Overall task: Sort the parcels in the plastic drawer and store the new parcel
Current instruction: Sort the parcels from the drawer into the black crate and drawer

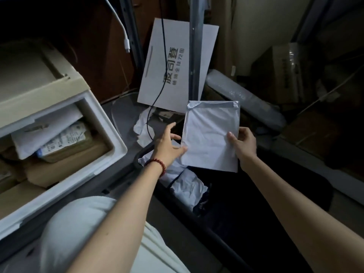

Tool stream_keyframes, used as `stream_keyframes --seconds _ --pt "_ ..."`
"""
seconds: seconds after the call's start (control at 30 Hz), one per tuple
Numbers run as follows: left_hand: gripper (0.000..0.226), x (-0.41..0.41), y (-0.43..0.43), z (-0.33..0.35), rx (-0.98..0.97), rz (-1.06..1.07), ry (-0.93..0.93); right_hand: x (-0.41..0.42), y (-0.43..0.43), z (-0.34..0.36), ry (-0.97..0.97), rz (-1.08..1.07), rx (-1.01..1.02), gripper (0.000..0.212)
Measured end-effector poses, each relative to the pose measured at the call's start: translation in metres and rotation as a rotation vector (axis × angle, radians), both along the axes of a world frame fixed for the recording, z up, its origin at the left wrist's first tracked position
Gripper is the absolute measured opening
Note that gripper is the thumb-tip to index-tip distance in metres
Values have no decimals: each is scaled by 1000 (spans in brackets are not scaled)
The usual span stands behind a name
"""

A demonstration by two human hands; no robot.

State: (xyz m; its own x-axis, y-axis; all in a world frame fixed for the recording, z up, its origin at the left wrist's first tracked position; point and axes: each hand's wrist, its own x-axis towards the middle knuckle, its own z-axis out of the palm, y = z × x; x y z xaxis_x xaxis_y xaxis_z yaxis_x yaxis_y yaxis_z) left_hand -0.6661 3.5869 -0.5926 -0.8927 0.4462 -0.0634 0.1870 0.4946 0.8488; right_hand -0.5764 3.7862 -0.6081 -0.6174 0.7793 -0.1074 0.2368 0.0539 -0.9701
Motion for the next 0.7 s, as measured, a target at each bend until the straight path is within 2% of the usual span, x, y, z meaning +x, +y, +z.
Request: stream_keyframes --seconds 0.17,0.27,0.37,0.43,0.5,0.63,0.7 --pt "54 -25 3 -15 -213 -34 167 -20 -35 -33 -26 -24 -214 40" --pt "53 -33 -1 -27 -398 -61 270 -34 -65 -51 -59 -31 -254 48" --pt "55 -34 -8 -37 -660 -64 392 -48 -92 -60 -99 -86 -264 47" --pt "55 -34 -13 -44 -764 -72 427 -52 -106 -64 -116 -116 -244 48" --pt "54 -34 -17 -51 -814 -83 400 -55 -116 -70 -137 -119 -220 48" --pt "55 -30 -18 -60 -773 -90 172 -56 -128 -82 -186 -29 -225 57" --pt "58 -30 -19 -63 -804 -96 121 -57 -128 -87 -196 7 -222 61"
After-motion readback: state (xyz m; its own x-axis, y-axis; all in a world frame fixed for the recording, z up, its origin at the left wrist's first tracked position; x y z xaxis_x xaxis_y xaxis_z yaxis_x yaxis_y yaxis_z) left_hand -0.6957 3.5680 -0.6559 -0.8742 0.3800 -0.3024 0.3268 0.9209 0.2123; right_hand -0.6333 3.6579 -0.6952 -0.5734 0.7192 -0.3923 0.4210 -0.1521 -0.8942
